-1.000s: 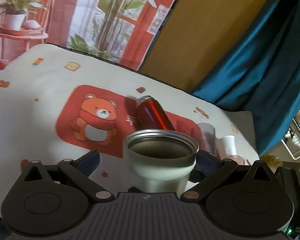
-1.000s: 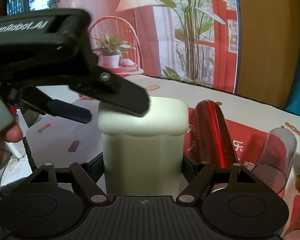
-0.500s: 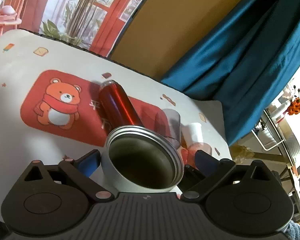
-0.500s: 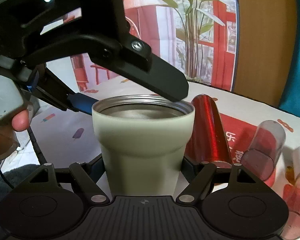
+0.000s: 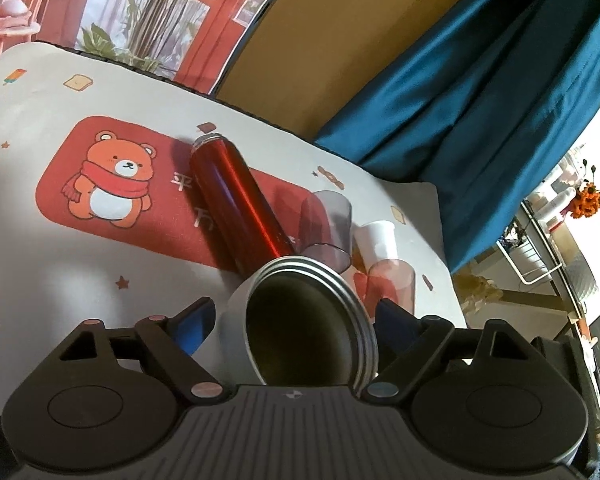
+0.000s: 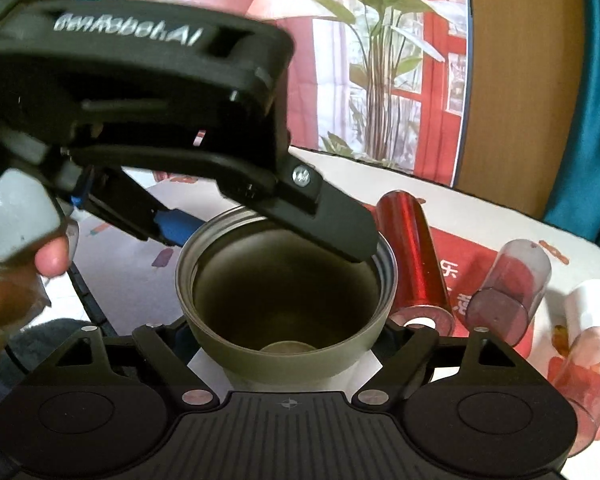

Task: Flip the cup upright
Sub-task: 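Lower the upright white cup onto the mat with the left gripper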

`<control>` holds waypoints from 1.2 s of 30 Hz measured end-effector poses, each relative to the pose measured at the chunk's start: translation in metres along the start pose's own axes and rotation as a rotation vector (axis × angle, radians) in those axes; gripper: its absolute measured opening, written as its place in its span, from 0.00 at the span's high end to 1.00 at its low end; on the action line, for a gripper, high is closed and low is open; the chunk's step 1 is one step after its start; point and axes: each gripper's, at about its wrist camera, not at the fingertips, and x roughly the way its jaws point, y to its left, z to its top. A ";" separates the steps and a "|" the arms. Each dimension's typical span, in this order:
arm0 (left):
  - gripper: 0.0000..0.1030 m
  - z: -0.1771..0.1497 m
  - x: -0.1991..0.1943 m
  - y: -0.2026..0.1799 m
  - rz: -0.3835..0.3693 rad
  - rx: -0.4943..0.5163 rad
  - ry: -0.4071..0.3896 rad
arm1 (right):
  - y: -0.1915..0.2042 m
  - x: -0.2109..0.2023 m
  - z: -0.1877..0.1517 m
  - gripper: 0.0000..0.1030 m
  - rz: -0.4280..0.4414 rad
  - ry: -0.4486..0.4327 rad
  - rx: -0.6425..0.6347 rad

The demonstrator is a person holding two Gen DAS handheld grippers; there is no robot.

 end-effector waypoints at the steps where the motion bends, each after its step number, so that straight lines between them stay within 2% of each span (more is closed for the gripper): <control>1: 0.15 0.000 0.000 -0.001 -0.006 0.003 -0.001 | 0.002 0.001 -0.001 0.26 -0.012 -0.002 -0.016; 7: 0.14 0.000 0.004 -0.006 0.001 0.015 0.001 | -0.003 0.000 -0.004 0.26 -0.028 -0.008 -0.010; 15: 0.15 0.000 0.012 -0.014 -0.009 0.024 0.004 | -0.004 -0.006 -0.009 0.26 -0.101 -0.021 -0.028; 24: 0.14 -0.004 0.010 -0.016 -0.002 0.031 0.005 | -0.008 -0.005 -0.006 0.26 -0.095 -0.014 -0.003; 36: 0.14 -0.003 -0.005 -0.014 0.080 0.040 -0.032 | -0.021 -0.009 -0.002 0.24 -0.082 -0.002 0.047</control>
